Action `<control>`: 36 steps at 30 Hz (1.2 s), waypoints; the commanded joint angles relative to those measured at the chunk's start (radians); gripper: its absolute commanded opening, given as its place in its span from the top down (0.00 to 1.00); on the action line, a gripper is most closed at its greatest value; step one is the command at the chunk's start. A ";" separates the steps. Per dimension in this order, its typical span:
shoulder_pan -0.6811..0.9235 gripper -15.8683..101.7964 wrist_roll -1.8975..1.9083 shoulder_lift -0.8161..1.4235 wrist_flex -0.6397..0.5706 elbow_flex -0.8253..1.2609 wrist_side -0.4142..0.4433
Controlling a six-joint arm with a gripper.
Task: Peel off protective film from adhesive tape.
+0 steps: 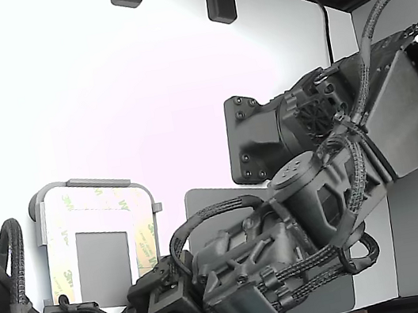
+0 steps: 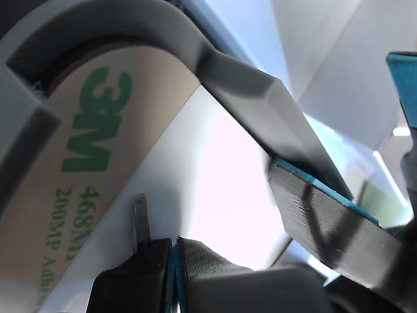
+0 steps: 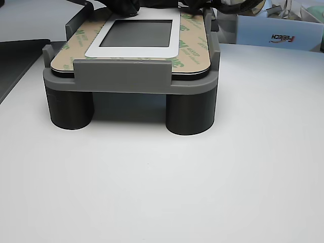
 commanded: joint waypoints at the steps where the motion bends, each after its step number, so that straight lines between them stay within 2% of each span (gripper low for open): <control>1: -0.008 0.96 0.000 0.015 0.002 -0.029 -0.005; 36: 0.011 0.95 0.018 0.028 0.023 -0.028 -0.002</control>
